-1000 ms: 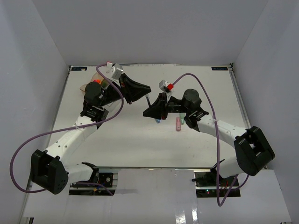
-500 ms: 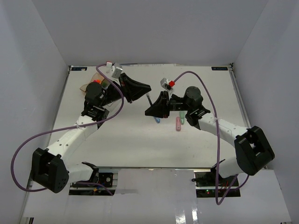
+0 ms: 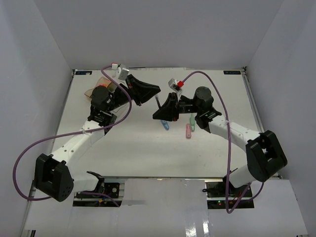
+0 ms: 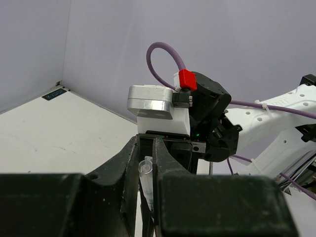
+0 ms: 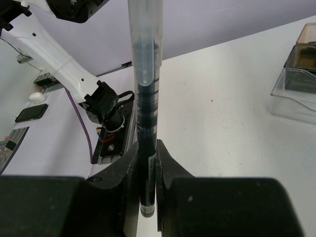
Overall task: Sort the stationery into containers
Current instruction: Close the pen cap on the pen.
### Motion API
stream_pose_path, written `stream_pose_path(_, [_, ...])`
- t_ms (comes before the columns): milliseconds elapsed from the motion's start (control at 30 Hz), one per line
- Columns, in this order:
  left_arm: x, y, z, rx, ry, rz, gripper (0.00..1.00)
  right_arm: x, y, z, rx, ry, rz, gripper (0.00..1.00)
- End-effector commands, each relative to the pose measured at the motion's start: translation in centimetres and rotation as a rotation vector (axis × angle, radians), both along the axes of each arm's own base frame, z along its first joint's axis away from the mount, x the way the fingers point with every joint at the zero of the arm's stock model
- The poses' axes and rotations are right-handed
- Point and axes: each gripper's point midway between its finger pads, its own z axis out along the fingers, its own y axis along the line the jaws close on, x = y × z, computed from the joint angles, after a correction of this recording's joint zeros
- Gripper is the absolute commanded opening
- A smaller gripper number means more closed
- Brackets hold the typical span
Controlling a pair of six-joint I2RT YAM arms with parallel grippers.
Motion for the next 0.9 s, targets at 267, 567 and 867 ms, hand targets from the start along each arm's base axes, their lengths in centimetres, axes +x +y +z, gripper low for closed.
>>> stream_pose_path(267, [-2.3,-1.6,-7.3,0.180,0.254,-0.112,0.00,-1.3,-1.5,9.5,0.280,-0.308,-0.071,0.09])
stream_pose_path(567, [-1.8,-0.8,-5.1,0.161,0.153,-0.035,0.00,-1.2,-1.5,7.2,0.219,-0.234,-0.073,0.53])
stream_pose_path(867, [0.5,0.3,-1.4,0.159,0.037,0.120,0.00,-1.5,-2.1,-0.4,0.023,-0.085,-0.090,0.88])
